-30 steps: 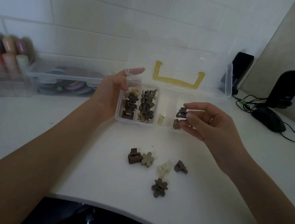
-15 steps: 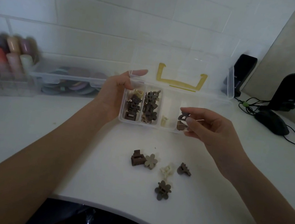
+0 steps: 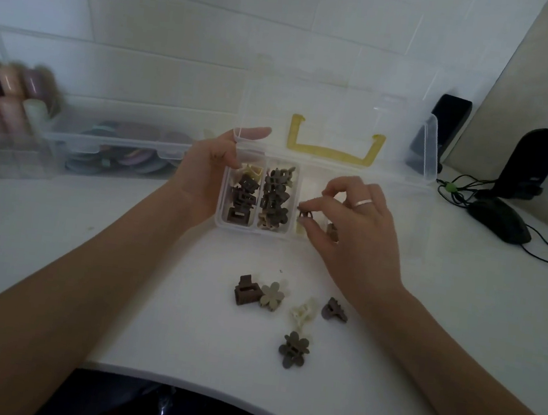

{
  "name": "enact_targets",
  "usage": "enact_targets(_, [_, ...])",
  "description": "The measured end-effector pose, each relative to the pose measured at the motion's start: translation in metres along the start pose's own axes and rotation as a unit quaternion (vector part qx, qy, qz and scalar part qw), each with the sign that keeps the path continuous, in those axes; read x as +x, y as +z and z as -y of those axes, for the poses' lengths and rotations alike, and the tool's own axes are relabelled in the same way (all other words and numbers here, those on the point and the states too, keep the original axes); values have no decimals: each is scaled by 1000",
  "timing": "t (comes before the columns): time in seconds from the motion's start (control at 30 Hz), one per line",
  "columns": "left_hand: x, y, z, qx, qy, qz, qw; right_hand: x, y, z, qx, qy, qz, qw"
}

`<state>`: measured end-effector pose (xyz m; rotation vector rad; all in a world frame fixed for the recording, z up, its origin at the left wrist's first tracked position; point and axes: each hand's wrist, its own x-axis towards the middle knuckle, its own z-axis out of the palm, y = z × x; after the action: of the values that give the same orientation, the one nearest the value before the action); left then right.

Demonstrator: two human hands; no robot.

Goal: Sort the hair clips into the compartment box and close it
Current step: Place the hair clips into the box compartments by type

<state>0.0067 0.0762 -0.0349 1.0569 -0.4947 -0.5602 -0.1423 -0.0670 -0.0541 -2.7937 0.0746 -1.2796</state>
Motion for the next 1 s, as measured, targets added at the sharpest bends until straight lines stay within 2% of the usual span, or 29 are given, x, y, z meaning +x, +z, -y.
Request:
enact_targets(0.07, [0,1,0,-4,-2,3,1000,-2,0,-2,-22,-9,5,1000])
enact_targets(0.2, [-3,2,0,-1,-2,7,1000,-3,-11,-6,43,0,17,999])
enact_targets(0.37, [-1,1,0,-4,-4,10,1000,-6,-12,-7,-80,-65,107,989])
enact_targets(0.57, [0,0,1,-1,-7,14,1000,-6,-11,-6,-101,-74,86,988])
enact_targets(0.67, [0,0,1,-2,-7,15,1000,-4,-18,-6,-37,-46,57,997])
enact_targets(0.77, [1,0,1,-2,-2,12,1000,-3,-31,-5,85,-44,49,994])
enact_targets(0.9, [1,0,1,-7,-6,9,1000,-9,-47,8,211,-67,145,964])
enact_targets(1.0, [0,0,1,-8,-5,8,1000,-14,-42,18,201,-82,247,944])
